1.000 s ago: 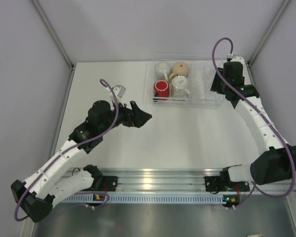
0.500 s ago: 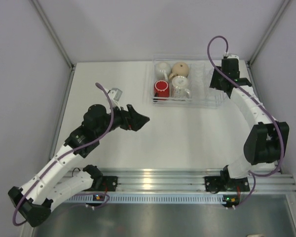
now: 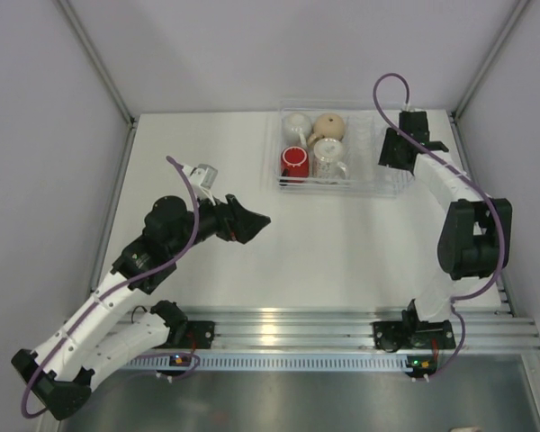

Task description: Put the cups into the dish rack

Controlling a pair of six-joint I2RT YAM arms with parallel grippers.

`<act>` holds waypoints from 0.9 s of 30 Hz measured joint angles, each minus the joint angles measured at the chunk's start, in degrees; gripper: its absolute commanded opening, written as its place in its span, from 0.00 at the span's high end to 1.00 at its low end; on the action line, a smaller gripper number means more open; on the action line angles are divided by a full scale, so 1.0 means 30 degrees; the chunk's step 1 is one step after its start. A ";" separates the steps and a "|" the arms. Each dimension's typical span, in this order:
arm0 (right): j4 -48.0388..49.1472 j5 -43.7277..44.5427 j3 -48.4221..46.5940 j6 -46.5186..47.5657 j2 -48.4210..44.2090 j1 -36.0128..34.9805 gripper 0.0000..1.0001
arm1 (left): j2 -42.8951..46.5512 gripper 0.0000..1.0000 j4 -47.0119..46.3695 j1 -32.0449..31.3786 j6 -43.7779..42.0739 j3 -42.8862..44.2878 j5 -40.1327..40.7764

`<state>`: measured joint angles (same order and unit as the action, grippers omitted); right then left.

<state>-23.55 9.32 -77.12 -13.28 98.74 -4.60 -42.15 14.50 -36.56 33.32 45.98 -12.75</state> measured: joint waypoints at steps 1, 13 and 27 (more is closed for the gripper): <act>0.0160 -0.0015 0.0000 0.0000 0.0109 0.0000 1.00 | 0.0000 0.02 0.0000 0.0000 0.0000 0.0000 -0.0015; 0.0415 0.0175 0.0117 -0.0131 0.1319 0.0007 0.78 | 0.0000 0.02 -0.0117 0.0000 0.0073 0.0000 -0.0175; 0.0415 0.0678 0.0197 -0.0146 0.1610 0.0000 0.41 | -0.0255 0.02 -0.0189 0.0000 0.0277 0.0007 -0.0525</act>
<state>-22.31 11.35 -76.53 -13.72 103.57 -4.60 -42.92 13.93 -36.56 34.15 46.00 -14.33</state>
